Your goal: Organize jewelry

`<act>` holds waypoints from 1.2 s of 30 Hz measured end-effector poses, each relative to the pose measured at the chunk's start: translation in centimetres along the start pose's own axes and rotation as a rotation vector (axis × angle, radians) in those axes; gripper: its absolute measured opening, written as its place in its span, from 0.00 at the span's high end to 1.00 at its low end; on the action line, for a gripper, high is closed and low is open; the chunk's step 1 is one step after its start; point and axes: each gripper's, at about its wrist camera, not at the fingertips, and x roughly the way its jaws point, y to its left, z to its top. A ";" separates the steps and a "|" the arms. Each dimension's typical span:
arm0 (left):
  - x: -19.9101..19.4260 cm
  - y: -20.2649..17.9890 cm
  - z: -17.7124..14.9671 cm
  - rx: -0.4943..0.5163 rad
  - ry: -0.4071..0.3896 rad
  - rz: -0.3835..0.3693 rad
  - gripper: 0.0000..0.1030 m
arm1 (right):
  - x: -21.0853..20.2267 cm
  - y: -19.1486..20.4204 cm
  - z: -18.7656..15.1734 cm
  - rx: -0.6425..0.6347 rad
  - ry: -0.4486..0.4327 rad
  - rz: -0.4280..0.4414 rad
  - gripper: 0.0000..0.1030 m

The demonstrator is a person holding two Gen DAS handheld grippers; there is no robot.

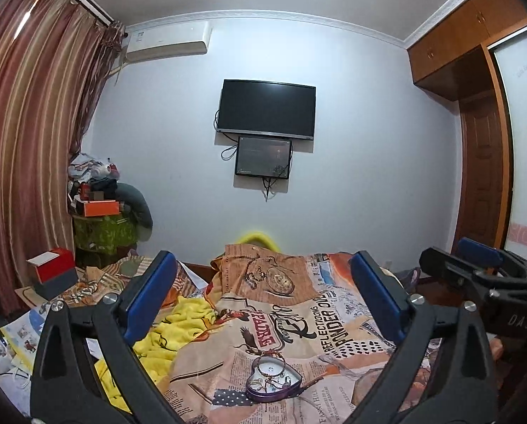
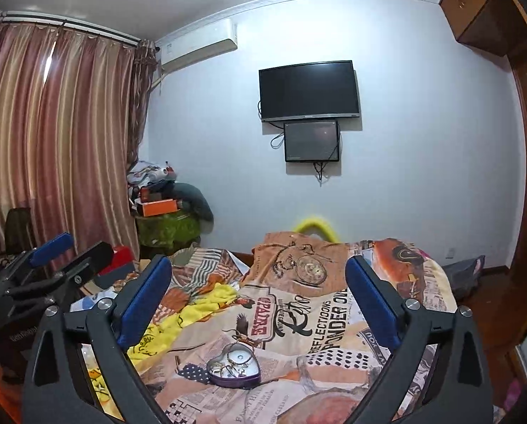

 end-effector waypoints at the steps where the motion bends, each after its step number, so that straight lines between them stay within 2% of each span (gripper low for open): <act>1: -0.1 0.1 0.0 -0.001 0.001 0.001 0.04 | -0.2 0.0 0.0 -0.001 0.002 0.000 0.05; 36: 1.0 -0.3 -1.1 0.013 0.051 0.017 0.03 | -0.3 -1.0 -0.7 0.034 0.046 0.025 0.05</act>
